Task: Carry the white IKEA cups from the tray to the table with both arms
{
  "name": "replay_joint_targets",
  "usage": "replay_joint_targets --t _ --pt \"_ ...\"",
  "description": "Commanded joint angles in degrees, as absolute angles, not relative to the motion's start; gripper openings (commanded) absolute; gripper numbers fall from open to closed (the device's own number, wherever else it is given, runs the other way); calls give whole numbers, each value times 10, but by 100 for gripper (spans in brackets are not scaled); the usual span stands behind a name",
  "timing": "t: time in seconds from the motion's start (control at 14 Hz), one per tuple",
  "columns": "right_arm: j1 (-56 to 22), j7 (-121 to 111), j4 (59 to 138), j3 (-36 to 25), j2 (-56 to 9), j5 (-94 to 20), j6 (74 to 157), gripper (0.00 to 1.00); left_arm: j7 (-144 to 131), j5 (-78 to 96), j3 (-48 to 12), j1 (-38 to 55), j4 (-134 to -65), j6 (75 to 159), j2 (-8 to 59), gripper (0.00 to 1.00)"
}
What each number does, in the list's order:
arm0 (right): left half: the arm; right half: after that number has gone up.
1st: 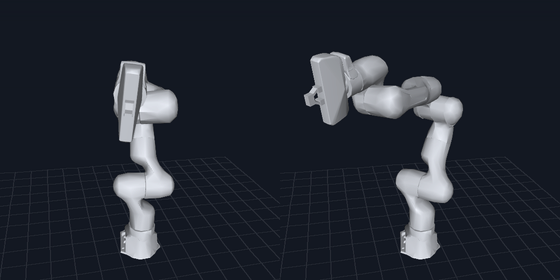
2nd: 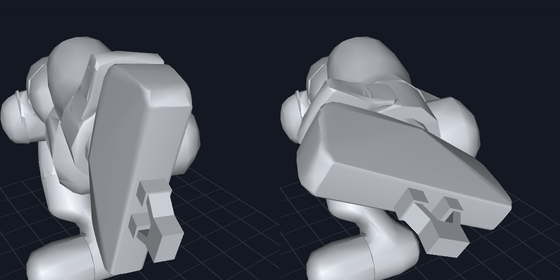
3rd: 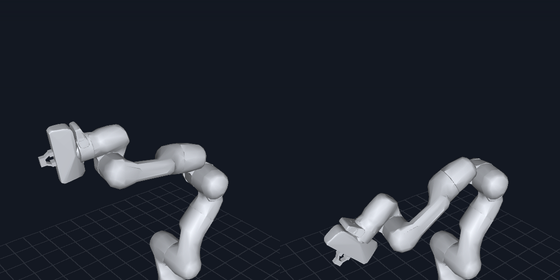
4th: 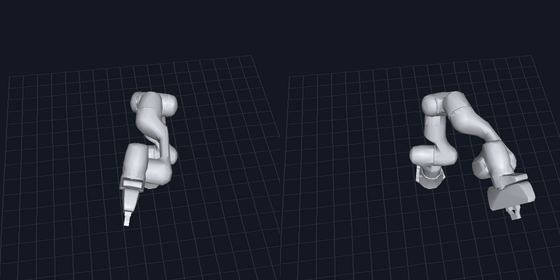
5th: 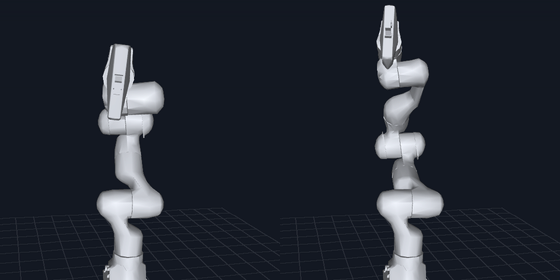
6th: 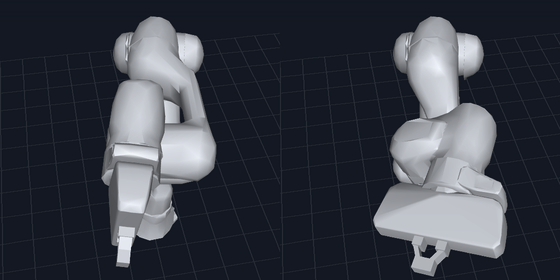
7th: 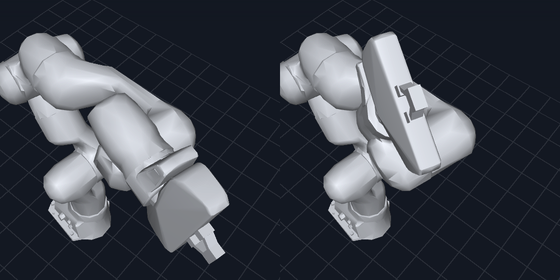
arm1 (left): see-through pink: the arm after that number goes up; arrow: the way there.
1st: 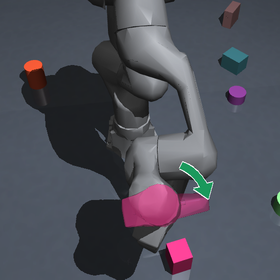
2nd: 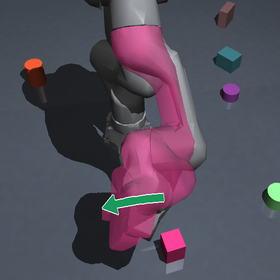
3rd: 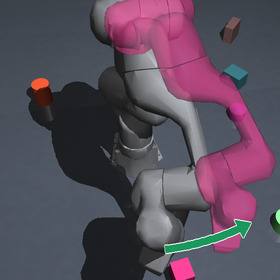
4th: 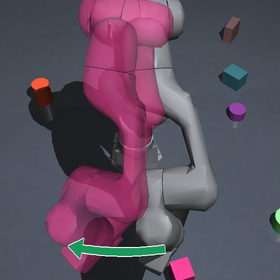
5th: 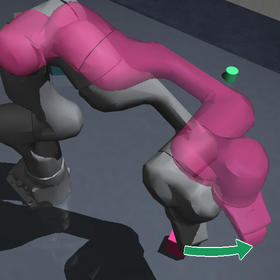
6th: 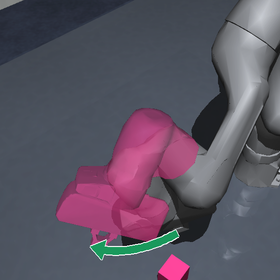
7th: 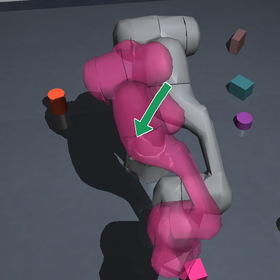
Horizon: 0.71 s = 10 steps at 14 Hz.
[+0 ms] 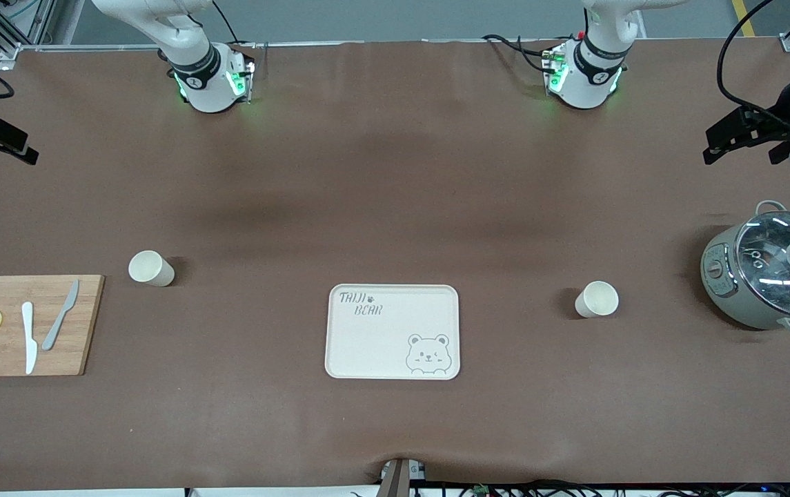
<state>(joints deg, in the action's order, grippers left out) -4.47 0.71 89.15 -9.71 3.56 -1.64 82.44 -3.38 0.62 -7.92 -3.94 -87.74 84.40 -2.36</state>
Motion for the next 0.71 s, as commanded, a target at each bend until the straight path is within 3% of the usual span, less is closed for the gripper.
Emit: replay_joint_targets --t 0.0,0.64 --pt "-46 18 887 -97 34 -12 819 100 -37 -11 -85 -39 -866 839 -12 100" --pt "-46 18 886 -97 33 -12 824 100 -34 -13 -87 -42 -864 839 -13 100"
